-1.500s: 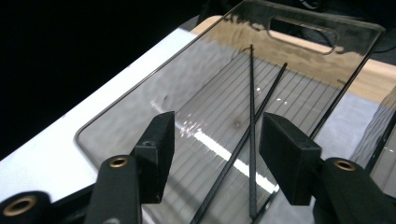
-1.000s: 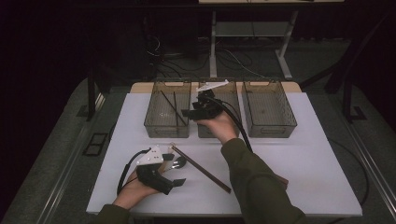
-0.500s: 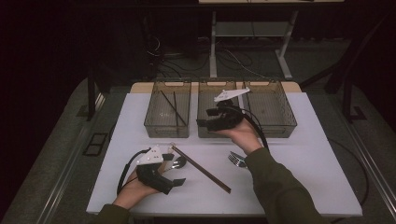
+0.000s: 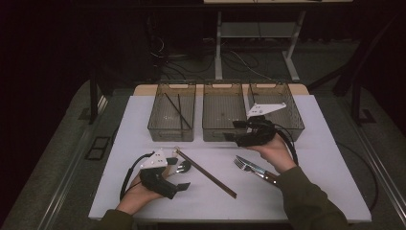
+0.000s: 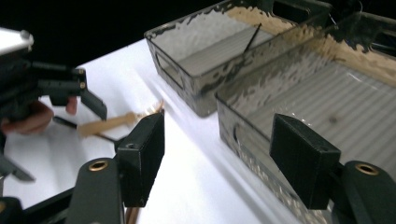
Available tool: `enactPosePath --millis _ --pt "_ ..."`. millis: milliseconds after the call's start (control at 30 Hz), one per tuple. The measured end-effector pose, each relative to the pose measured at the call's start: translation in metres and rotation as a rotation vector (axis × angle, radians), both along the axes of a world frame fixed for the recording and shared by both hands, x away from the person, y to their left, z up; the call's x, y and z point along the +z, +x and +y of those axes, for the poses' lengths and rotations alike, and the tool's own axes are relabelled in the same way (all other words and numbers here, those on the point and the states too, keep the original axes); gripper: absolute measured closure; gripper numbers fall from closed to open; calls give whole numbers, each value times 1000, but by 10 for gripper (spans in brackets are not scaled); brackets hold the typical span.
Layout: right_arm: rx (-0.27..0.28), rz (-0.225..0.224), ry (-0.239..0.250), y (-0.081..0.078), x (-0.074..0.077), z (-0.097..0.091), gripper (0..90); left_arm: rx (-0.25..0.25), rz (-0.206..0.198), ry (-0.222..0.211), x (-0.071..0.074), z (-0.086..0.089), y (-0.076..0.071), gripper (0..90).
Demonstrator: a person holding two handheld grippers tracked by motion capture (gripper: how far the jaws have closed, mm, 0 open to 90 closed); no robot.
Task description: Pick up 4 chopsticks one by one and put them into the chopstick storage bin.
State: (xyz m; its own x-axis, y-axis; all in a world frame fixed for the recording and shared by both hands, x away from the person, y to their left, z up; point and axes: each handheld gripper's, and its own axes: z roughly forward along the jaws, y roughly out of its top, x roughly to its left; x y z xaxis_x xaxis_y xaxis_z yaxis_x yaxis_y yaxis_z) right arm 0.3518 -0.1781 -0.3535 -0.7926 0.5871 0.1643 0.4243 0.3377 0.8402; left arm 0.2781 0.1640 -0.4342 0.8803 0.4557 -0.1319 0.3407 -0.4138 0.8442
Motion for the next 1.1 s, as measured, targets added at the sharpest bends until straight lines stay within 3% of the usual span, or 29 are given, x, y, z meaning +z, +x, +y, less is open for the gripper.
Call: enactPosePath --millis 367,533,900,1100 --pt "-24 22 4 -30 -23 -37 348 15 1 9 -1 1 0 5" --pt "-19 38 -22 -46 -35 -48 349 22 6 16 -1 2 -1 5" --pt "11 81 -77 -82 -61 -56 377 18 -3 26 -2 1 -3 5" --pt "37 102 -80 -89 -67 -53 424 18 -4 28 -1 0 -4 6"
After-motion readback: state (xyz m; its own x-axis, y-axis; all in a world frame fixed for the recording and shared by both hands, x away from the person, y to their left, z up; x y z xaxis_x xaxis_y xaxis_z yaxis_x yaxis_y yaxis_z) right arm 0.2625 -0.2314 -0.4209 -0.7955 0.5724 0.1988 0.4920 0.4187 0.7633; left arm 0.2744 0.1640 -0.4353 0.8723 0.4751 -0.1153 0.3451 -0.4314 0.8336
